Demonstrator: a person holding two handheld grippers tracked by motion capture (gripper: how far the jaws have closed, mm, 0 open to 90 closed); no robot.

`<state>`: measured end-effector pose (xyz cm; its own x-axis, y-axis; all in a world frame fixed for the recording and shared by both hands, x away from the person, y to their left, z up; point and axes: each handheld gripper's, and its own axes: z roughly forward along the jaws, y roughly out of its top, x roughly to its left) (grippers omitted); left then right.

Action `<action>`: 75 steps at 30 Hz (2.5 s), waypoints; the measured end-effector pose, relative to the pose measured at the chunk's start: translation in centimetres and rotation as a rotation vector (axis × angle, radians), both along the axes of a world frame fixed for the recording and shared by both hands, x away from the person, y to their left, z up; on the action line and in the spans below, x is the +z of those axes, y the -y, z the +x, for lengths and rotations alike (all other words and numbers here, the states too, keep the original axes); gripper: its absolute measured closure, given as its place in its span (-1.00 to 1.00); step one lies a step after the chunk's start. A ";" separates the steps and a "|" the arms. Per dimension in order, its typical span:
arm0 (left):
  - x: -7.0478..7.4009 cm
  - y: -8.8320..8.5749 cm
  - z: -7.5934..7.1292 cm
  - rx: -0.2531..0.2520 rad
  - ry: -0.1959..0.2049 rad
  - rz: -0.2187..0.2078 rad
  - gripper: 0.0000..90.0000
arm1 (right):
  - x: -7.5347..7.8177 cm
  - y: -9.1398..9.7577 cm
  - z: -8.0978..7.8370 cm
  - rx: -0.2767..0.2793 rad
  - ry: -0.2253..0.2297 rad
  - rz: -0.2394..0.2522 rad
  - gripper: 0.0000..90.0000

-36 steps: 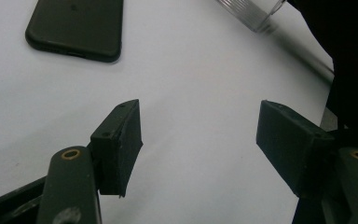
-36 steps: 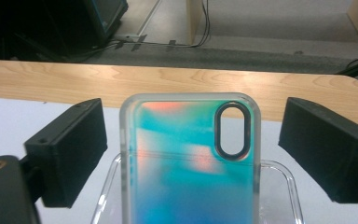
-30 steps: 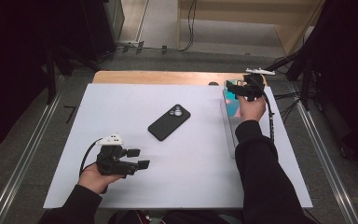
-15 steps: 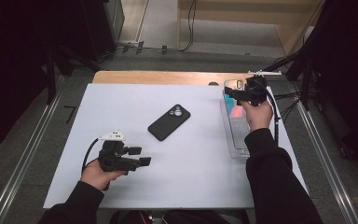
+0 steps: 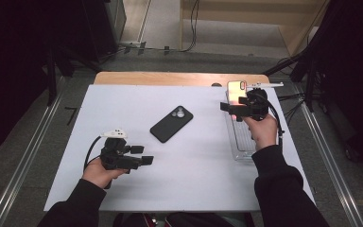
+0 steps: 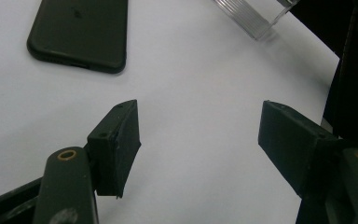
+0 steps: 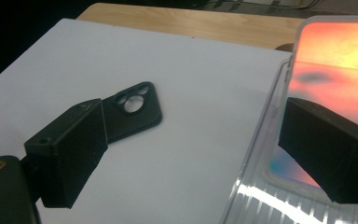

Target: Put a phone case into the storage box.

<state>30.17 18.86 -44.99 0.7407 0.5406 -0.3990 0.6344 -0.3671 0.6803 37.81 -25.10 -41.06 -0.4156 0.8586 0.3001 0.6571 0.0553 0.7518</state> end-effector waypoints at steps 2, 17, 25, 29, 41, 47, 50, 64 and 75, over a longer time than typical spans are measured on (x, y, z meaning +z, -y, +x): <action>0.1 -0.2 0.2 0.002 -0.001 -0.006 -0.34 | 0.0 -0.2 -0.4 0.022 0.001 0.002 -0.86; 0.2 -0.4 0.6 0.001 0.003 -0.003 -0.34 | 0.4 -1.9 -4.0 0.217 0.006 0.013 -0.86; 0.4 -0.5 0.6 0.000 0.004 -0.006 -0.34 | -0.5 -2.8 -6.0 0.321 -0.012 0.034 -0.69; 0.5 -0.6 0.6 0.000 0.011 -0.010 -0.34 | -0.8 -3.0 -6.8 0.365 -0.023 0.039 -0.69; 0.5 -0.5 0.5 -0.001 0.012 -0.010 -0.34 | -2.2 -2.8 -9.5 0.469 -0.019 -0.003 -0.58; 0.6 -0.5 0.5 -0.001 0.013 -0.010 -0.34 | -3.0 -2.3 -10.5 0.486 -0.043 -0.001 -0.58; 0.6 -0.5 0.5 0.000 0.013 -0.010 -0.34 | -3.4 -2.0 -11.0 0.491 -0.050 0.011 -0.58; 0.7 0.1 0.7 -0.006 0.032 -0.010 -0.35 | -5.0 -1.1 -12.4 0.494 -0.056 -0.024 -0.58; 0.7 1.3 2.1 -0.007 0.032 0.009 -0.41 | -5.9 -1.0 -12.6 0.505 -0.080 -0.049 -0.58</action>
<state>32.30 17.61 -44.31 0.7568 0.5389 -0.3699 0.6097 -0.3779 0.6968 25.19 -24.11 -46.98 -0.7599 0.5703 0.3120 0.5943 0.4149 0.6890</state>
